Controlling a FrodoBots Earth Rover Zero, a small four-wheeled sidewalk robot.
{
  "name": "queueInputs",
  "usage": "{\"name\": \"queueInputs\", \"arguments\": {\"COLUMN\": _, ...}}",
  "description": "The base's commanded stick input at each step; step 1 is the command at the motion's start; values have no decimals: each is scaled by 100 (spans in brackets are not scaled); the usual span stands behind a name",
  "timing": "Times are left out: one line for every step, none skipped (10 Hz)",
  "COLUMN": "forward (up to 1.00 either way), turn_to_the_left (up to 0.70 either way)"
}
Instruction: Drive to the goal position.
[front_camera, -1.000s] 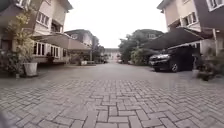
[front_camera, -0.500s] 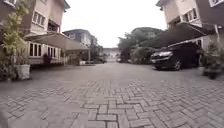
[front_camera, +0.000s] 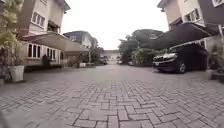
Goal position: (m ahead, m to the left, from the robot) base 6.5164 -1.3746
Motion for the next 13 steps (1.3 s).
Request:
{"name": "queueInputs", "arguments": {"forward": 70, "turn_to_the_left": 0}}
{"name": "queueInputs", "arguments": {"forward": 70, "turn_to_the_left": 0}}
{"name": "queueInputs", "arguments": {"forward": 70, "turn_to_the_left": 0}}
{"name": "queueInputs", "arguments": {"forward": 70, "turn_to_the_left": 0}}
{"name": "queueInputs", "arguments": {"forward": 70, "turn_to_the_left": 0}}
{"name": "queueInputs", "arguments": {"forward": 70, "turn_to_the_left": 0}}
{"name": "queueInputs", "arguments": {"forward": 70, "turn_to_the_left": 0}}
{"name": "queueInputs", "arguments": {"forward": 70, "turn_to_the_left": 0}}
{"name": "queueInputs", "arguments": {"forward": 70, "turn_to_the_left": 0}}
{"name": "queueInputs", "arguments": {"forward": 70, "turn_to_the_left": 0}}
{"name": "queueInputs", "arguments": {"forward": 70, "turn_to_the_left": 0}}
{"name": "queueInputs", "arguments": {"forward": 70, "turn_to_the_left": 0}}
{"name": "queueInputs", "arguments": {"forward": 70, "turn_to_the_left": 0}}
